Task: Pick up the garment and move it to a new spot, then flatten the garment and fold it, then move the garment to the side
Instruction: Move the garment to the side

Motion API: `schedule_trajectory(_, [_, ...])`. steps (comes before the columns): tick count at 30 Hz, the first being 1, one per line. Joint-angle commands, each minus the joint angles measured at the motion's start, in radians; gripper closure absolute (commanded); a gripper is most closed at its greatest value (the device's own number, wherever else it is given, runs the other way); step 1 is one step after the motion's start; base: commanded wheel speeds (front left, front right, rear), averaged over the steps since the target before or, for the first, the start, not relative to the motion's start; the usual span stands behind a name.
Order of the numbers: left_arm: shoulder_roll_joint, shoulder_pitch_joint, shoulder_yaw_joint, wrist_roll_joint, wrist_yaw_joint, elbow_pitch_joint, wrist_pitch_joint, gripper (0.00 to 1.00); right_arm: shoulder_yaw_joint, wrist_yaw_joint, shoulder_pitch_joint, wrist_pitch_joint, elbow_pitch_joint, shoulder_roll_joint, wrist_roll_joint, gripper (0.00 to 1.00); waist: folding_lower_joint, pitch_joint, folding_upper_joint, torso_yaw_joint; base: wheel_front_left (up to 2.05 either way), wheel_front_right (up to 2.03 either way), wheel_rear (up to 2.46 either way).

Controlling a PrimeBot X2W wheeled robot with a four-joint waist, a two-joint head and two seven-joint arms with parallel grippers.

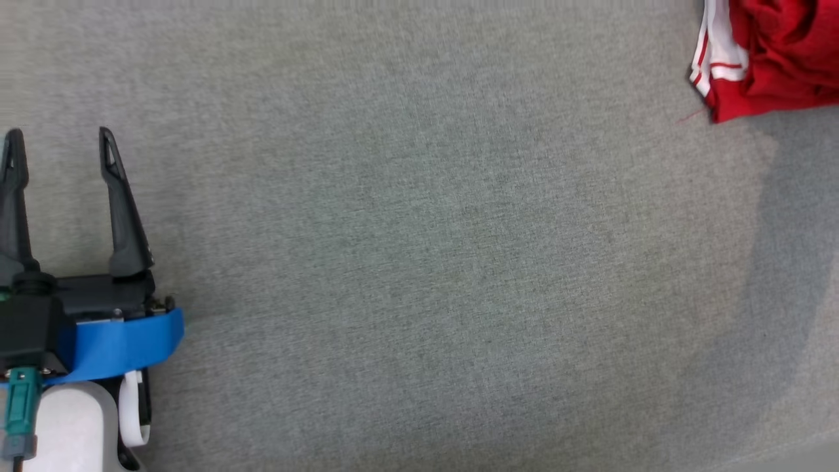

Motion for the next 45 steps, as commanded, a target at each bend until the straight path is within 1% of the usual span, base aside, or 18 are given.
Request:
schedule_trajectory(1, [-0.006, 0.02, 0.0, -0.013, 0.006, 0.019, -0.015, 0.0, -0.015, 0.0, -0.002, -0.01, -0.005, 0.012, -0.012, 0.0, -0.0001, -0.031, -0.0001, 0.005, 0.0, 0.0, 0.0])
schedule_trajectory(3, [-0.015, 0.032, 0.001, -0.024, 0.008, 0.041, -0.029, 0.0, -0.049, 0.0, 0.008, -0.012, -0.061, 0.01, -0.02, 0.0, -0.0001, -0.066, -0.0001, 0.016, 0.0, 0.0, 0.0])
schedule_trajectory(5, [-0.023, 0.047, 0.002, -0.038, 0.01, 0.066, -0.043, 0.0, -0.107, 0.0, 0.046, -0.012, -0.133, -0.002, -0.026, 0.0, -0.0001, -0.101, -0.0001, 0.03, 0.0, 0.0, 0.0])
schedule_trajectory(9, [-0.045, 0.089, 0.002, -0.067, 0.009, 0.124, -0.064, 0.0, -0.227, 0.0, 0.146, -0.013, -0.283, 0.032, -0.059, 0.0, -0.0001, -0.186, -0.0001, 0.057, 0.0, 0.0, 0.0])
schedule_trajectory(11, [-0.05, 0.113, 0.003, -0.078, 0.006, 0.154, -0.073, 0.0, -0.284, 0.0, 0.216, -0.013, -0.354, 0.06, -0.078, 0.0, -0.0001, -0.233, -0.0001, 0.071, 0.0, 0.0, 0.0])
schedule_trajectory(12, [-0.056, 0.136, 0.003, -0.092, 0.001, 0.175, -0.08, 0.0, -0.325, 0.0, 0.292, -0.013, -0.419, 0.093, -0.094, 0.0, -0.0001, -0.271, -0.0001, 0.082, 0.0, 0.0, 0.0])
schedule_trajectory(13, [-0.058, 0.148, -0.001, -0.093, 0.001, 0.186, -0.083, 0.0, -0.348, 0.0, 0.329, -0.013, -0.45, 0.109, -0.103, 0.0, -0.0001, -0.292, -0.0001, 0.089, 0.0, 0.0, 0.0])
schedule_trajectory(18, [-0.071, 0.193, -0.008, -0.113, -0.005, 0.229, -0.092, 0.0, -0.412, 0.0, 0.496, -0.013, -0.579, 0.191, -0.13, 0.0, -0.0001, -0.365, -0.0001, 0.12, 0.0, 0.0, 0.0])
schedule_trajectory(23, [-0.076, 0.224, -0.011, -0.128, -0.015, 0.265, -0.097, 0.0, -0.475, 0.0, 0.658, -0.013, -0.663, 0.26, -0.142, 0.0, -0.0001, -0.421, -0.0001, 0.143, 0.0, 0.0, 0.0])
schedule_trajectory(27, [-0.078, 0.244, -0.014, -0.135, -0.017, 0.287, -0.098, 0.0, -0.538, 0.0, 0.799, -0.013, -0.708, 0.313, -0.157, 0.0, -0.0001, -0.465, -0.0001, 0.16, 0.0, 0.0, 0.0])
schedule_trajectory(31, [-0.075, 0.26, -0.017, -0.143, -0.023, 0.307, -0.099, 0.0, -0.606, 0.0, 0.93, -0.013, -0.748, 0.35, -0.178, 0.0, -0.0001, -0.501, -0.0001, 0.172, 0.0, 0.0, 0.0])
schedule_trajectory(33, [-0.074, 0.265, -0.019, -0.144, -0.025, 0.311, -0.098, 0.0, -0.625, 0.0, 0.961, -0.013, -0.756, 0.358, -0.187, 0.0, -0.0001, -0.508, -0.0001, 0.174, 0.0, 0.0, 0.0])
schedule_trajectory(41, [-0.071, 0.287, -0.03, -0.16, -0.035, 0.341, -0.083, 0.0, -0.761, 0.0, 1.169, -0.013, -0.839, 0.446, -0.256, 0.0, -0.0001, -0.576, -0.0001, 0.188, 0.0, 0.0, 0.0])
schedule_trajectory(45, [-0.061, 0.3, -0.028, -0.171, -0.04, 0.344, -0.07, 0.0, -0.799, 0.0, 1.229, -0.01, -0.877, 0.483, -0.307, 0.0, -0.0001, -0.605, -0.0001, 0.191, 0.0, 0.0, 0.0])
